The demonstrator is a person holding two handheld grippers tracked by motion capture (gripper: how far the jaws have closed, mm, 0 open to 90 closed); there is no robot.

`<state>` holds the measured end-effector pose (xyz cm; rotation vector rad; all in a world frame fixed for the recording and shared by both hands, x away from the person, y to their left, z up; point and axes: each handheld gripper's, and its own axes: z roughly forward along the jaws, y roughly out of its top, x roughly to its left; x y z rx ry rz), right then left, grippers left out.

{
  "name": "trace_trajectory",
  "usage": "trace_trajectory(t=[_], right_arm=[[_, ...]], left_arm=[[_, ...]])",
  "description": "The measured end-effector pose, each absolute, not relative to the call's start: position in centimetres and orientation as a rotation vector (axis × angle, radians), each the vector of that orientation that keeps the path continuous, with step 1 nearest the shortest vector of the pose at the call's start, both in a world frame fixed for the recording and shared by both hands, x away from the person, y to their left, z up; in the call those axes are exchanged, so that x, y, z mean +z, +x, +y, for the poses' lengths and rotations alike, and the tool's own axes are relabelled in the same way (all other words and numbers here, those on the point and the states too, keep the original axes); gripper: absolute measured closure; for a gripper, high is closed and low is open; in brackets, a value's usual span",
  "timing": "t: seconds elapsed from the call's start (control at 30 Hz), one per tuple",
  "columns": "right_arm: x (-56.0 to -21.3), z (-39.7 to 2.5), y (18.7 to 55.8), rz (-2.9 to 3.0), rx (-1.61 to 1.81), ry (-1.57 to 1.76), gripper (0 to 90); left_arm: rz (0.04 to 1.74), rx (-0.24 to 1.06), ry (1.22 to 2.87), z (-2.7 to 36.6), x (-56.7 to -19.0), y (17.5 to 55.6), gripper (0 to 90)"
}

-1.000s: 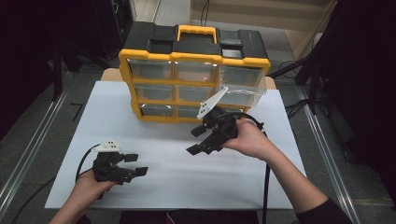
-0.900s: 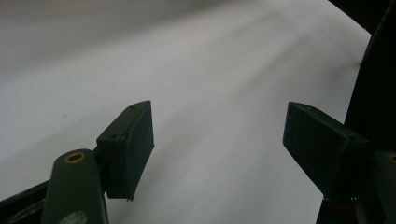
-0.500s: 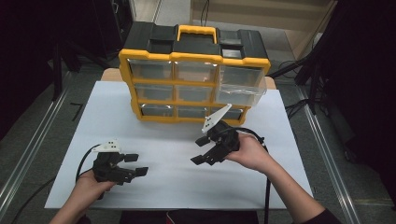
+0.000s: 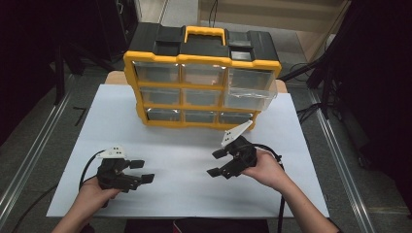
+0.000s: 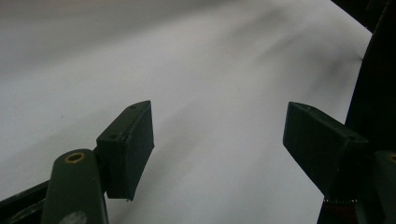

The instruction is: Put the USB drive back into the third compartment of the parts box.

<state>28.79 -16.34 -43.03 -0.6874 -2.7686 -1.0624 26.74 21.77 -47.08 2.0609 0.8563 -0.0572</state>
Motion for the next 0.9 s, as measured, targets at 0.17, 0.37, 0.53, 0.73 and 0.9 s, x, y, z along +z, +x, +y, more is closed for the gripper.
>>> trace_trajectory(t=[0.17, 0.37, 0.53, 0.73, 0.9], right_arm=[[-44.2, -17.4, 28.4, -2.737, -1.062, -0.756, 27.8], [-45.3, -18.6, 28.0, -2.699, -1.102, -0.829, 27.6], [-46.1, -19.6, 27.5, -2.705, -1.090, -0.889, 27.2], [-47.0, -21.1, 27.0, -2.695, -1.092, -0.959, 26.9], [-47.2, -22.4, 26.6, -2.663, -1.116, -1.002, 26.5]], left_arm=[[0.856, -0.059, 2.059, 21.8, -47.1, 26.7, 26.0], [0.854, -0.059, 2.060, 21.8, -47.1, 26.7, 26.0], [0.850, -0.056, 2.064, 21.8, -47.1, 26.7, 26.0], [0.843, -0.044, 2.071, 21.8, -47.0, 26.7, 26.0], [0.843, -0.035, 2.081, 21.8, -47.0, 26.6, 26.0]])
